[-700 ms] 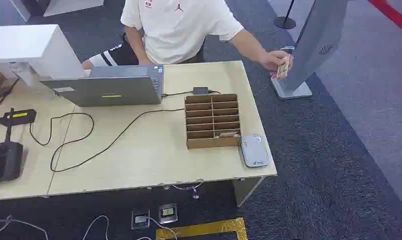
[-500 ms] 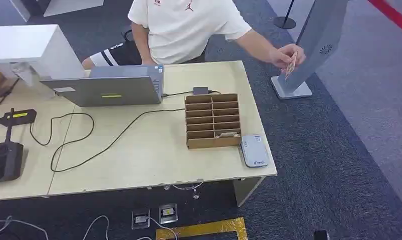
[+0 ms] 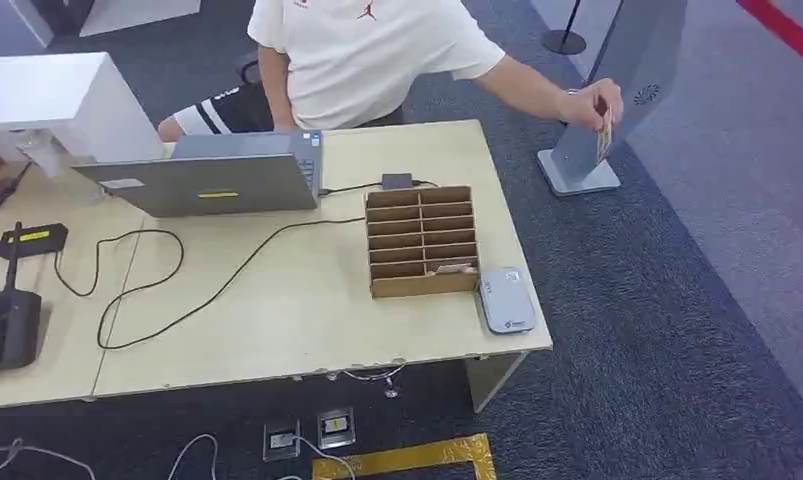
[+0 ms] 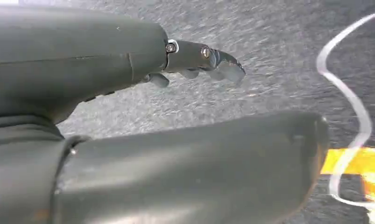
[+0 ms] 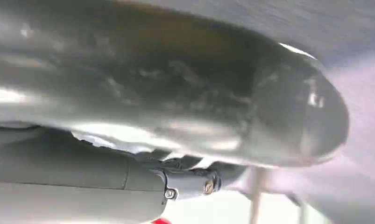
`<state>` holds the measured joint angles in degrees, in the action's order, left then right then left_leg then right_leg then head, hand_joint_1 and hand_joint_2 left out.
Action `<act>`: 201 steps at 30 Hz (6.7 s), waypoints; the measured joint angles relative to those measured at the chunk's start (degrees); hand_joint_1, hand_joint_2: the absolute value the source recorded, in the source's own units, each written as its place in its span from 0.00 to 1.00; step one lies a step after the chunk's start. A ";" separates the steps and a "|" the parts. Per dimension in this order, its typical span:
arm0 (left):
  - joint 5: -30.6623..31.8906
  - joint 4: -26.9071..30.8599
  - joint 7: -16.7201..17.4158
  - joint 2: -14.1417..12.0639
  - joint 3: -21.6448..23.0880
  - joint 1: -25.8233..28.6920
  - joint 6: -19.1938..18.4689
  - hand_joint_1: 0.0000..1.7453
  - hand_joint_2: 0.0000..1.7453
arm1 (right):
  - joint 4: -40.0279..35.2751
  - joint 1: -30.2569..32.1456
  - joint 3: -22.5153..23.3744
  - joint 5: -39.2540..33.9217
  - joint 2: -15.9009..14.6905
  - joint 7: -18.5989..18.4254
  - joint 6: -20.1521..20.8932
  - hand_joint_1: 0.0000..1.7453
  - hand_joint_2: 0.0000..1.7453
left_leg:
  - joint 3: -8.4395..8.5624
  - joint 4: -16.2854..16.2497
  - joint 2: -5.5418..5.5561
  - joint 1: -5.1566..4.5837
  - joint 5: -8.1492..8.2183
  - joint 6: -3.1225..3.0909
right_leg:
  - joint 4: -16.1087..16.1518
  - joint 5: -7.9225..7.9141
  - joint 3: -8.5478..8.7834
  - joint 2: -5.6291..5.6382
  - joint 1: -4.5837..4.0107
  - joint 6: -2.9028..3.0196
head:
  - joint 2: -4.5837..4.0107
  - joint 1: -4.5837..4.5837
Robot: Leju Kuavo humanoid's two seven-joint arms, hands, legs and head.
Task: Pass the card to the sensor for recognition and then transmit it.
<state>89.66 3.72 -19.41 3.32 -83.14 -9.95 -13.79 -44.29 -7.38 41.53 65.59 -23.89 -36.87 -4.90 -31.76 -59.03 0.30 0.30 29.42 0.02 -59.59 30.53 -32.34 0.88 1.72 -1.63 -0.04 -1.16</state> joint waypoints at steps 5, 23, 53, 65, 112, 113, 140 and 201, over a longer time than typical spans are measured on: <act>0.00 0.00 -0.81 0.04 0.00 -0.11 0.00 0.00 0.00 | -18.67 1.68 -6.60 -0.07 -3.65 -0.02 1.23 0.00 1.00 | -0.01 0.00 0.42 -0.07 -0.10 -0.10 | -0.01 0.01 0.10 -0.44 0.07 -0.01 | 0.00 -0.04; 0.00 0.00 -3.28 0.20 -0.02 -0.18 0.00 0.00 0.00 | -44.98 -19.76 -39.12 -4.57 -15.98 0.00 1.03 0.00 1.00 | -0.29 0.01 0.74 -0.05 -0.31 -0.09 | -0.08 -0.02 0.06 -0.78 0.05 -0.03 | 0.00 0.04; 0.00 0.00 -4.57 0.48 -0.02 0.02 0.00 0.00 0.00 | -32.91 -50.35 -99.89 -8.61 -10.74 -0.09 -8.43 0.95 1.00 | -0.36 -0.02 1.27 0.14 -0.52 -0.01 | -0.02 -0.02 -0.01 -1.18 -0.15 -0.02 | 0.00 0.00; 0.00 0.00 -3.89 0.50 -0.02 0.07 0.00 0.00 0.00 | -30.29 -50.36 -102.10 -10.73 -10.19 -0.09 -8.85 1.00 1.00 | -0.35 -0.03 1.26 0.14 -0.52 -0.01 | -0.02 -0.02 -0.01 -1.18 -0.16 -0.02 | 0.00 0.00; 0.00 0.00 -1.66 0.94 0.04 -0.12 0.00 0.00 0.00 | -19.29 -35.70 -93.46 -13.75 -8.99 -0.11 2.14 1.00 1.00 | -0.32 -0.04 1.20 0.14 -0.51 0.00 | 0.00 -0.02 -0.01 -1.12 -0.16 -0.02 | 0.00 -0.02; 0.00 0.00 -1.62 0.96 0.04 -0.12 0.00 0.00 0.00 | -19.25 -35.52 -93.47 -14.06 -8.97 -0.11 2.32 1.00 1.00 | -0.32 -0.04 1.20 0.14 -0.51 0.00 | 0.00 -0.02 -0.02 -1.12 -0.16 -0.02 | 0.00 0.00; 0.00 0.00 0.02 1.05 0.13 -0.44 0.00 0.00 0.00 | -16.14 -29.91 -97.71 -23.21 -4.33 -0.11 -2.58 1.00 1.00 | -0.32 -0.03 1.17 0.15 -0.50 0.00 | -0.01 -0.02 -0.03 -1.07 -0.16 -0.02 | 0.00 0.02; 0.00 0.00 0.39 0.92 0.44 -2.29 0.00 0.00 0.00 | -21.24 -51.20 -100.22 -18.49 0.89 0.22 -0.65 1.00 1.00 | -0.03 -0.03 0.86 0.22 -0.49 0.04 | -0.03 -0.16 0.20 -0.81 -0.24 0.03 | 0.00 0.00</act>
<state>89.66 3.72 -19.02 4.24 -82.71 -12.24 -13.79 -65.53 -58.58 -58.69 47.10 -22.99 -36.65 -5.55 -31.79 -59.06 1.16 0.52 28.93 0.06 -59.62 30.37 -32.14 0.07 1.48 -1.61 -0.04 -1.16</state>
